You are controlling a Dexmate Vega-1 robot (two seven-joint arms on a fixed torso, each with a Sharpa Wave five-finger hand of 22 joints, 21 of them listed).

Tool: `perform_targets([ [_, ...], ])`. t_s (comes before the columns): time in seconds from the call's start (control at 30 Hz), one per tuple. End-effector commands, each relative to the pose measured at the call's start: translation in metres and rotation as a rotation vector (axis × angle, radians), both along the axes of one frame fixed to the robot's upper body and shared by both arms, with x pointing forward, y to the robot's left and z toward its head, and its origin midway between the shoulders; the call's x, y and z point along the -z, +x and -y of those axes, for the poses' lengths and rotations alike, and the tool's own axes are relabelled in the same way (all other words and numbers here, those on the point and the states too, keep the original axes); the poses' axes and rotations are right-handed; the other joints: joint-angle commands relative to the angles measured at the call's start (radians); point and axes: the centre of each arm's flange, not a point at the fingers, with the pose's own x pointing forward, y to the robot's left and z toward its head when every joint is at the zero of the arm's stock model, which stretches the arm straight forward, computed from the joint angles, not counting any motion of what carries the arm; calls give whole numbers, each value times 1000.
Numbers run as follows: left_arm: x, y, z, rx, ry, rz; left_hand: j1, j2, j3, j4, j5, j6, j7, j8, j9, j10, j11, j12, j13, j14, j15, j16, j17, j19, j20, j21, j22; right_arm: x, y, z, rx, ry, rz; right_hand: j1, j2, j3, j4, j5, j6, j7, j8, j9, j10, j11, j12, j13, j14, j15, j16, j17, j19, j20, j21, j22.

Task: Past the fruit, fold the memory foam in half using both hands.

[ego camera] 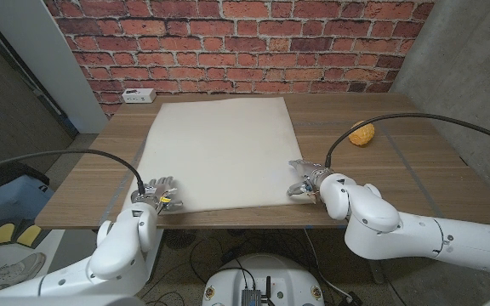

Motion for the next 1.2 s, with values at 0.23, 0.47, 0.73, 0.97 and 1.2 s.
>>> perform_targets([
  [0.23, -31, -10, -12, -243, 247, -68, 189, 39, 63, -8, -10, 3, -8, 36, 4, 61, -37, 41, 0, -15, -48, 9, 0, 57, -3, 3, 0, 1, 13, 0, 74, -50, -134, 77, 11, 27, -2, 3, -21, -16, 2, 3, -8, -31, 12, 3, -18, 10, 6, 2, 2, -5, 1, 3],
  [0.47, -31, -3, -14, -282, 249, -90, 419, 20, 19, 3, -24, 355, -36, 99, 6, 461, -93, 113, -2, 235, -172, 21, -3, 222, -26, 23, 3, -1, 17, 3, 84, -45, -138, 82, 4, 25, -1, 0, -22, -12, 2, 3, -8, -31, 13, 3, -21, 13, 6, 1, 1, -3, 1, 3],
  [0.73, -32, -4, -13, -285, 251, -67, 396, 1, -95, 26, -35, 562, -63, 110, 8, 646, -106, 111, 0, 358, -218, 21, -3, 256, -39, 15, 6, -2, 22, 3, 81, -50, -136, 87, -1, 17, 11, -7, 18, -1, 16, 3, -8, -33, 16, 3, -1, -1, 14, 1, 14, -10, 6, 3],
  [0.97, -28, -1, -13, -301, 269, -37, 385, -5, -126, 30, -34, 550, -53, 83, 8, 648, -99, 90, 1, 403, -228, 24, -1, 276, -42, 18, 7, -2, 23, 3, 76, -57, -134, 122, -4, -1, 18, -20, 97, -23, 29, 3, 106, -60, 47, 3, 118, -47, 46, 5, 85, -22, 24, 6],
  [1.2, -29, 2, -13, -278, 264, 14, 353, 13, -181, 45, -30, 383, -35, -17, 7, 491, -90, 2, 4, 317, -192, -6, -1, 253, -29, 3, 9, -3, 18, 2, 61, -80, -80, 139, -2, -21, 24, -20, 8, -93, -9, 3, 29, -66, 12, 5, 52, -15, 15, 10, 33, 6, 2, 8],
])
